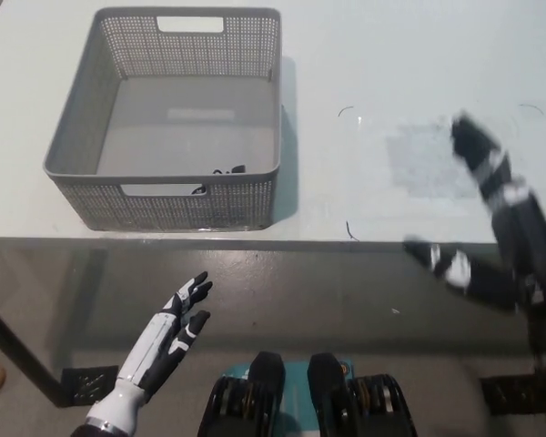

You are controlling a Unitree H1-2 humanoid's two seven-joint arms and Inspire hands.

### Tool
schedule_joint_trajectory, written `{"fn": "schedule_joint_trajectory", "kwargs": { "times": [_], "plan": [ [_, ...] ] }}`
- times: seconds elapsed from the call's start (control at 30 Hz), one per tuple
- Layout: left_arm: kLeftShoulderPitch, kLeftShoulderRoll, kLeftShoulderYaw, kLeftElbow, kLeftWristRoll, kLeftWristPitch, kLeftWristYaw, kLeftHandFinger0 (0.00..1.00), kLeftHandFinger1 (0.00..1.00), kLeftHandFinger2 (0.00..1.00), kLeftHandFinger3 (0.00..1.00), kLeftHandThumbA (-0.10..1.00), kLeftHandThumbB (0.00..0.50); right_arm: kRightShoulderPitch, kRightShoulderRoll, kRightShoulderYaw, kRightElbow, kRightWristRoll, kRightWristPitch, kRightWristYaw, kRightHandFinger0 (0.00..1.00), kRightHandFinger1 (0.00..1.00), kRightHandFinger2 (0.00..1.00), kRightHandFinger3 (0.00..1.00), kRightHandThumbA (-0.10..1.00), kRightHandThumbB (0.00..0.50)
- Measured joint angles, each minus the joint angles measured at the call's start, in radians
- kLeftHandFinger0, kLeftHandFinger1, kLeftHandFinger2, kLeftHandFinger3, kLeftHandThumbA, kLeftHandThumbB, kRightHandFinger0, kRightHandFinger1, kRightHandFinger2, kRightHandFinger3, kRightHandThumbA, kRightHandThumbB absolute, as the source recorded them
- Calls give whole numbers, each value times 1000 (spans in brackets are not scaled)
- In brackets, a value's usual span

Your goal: Use the right hand to pick up a webcam and put it into a container on the left side

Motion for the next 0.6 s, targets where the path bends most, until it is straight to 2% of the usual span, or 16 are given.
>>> {"fn": "schedule_joint_trajectory", "kwargs": {
  "times": [0.03,0.1,0.2,0.33,0.43,0.57,0.6],
  "plan": [
    [-1,0,0,0,0,0,0,884,1000,1000,1000,908,77,13,-1,1,1,8,-1,5,1000,1000,1000,1000,1000,308],
    [-2,0,0,0,0,-1,0,869,1000,1000,1000,932,67,59,-4,11,15,41,-15,27,1000,1000,1000,1000,1000,319],
    [-2,0,1,2,1,-2,0,875,1000,1000,1000,938,48,92,-4,19,45,65,-31,46,1000,1000,1000,1000,1000,275],
    [-6,1,7,2,1,-2,0,878,1000,1000,1000,940,48,117,-2,30,119,91,-50,69,1000,1000,1000,1000,1000,304],
    [-10,1,14,5,1,-2,0,886,1000,1000,1000,939,47,129,14,39,184,94,-56,74,1000,1000,1000,1000,1000,288],
    [-17,1,18,11,-1,-3,0,885,1000,1000,1000,942,48,143,39,50,275,94,-70,77,1000,1000,1000,1000,1000,176],
    [-18,1,19,12,-1,-3,0,884,1000,1000,1000,945,48,144,43,51,295,94,-72,78,1000,1000,1000,1000,1000,160]
  ]
}}
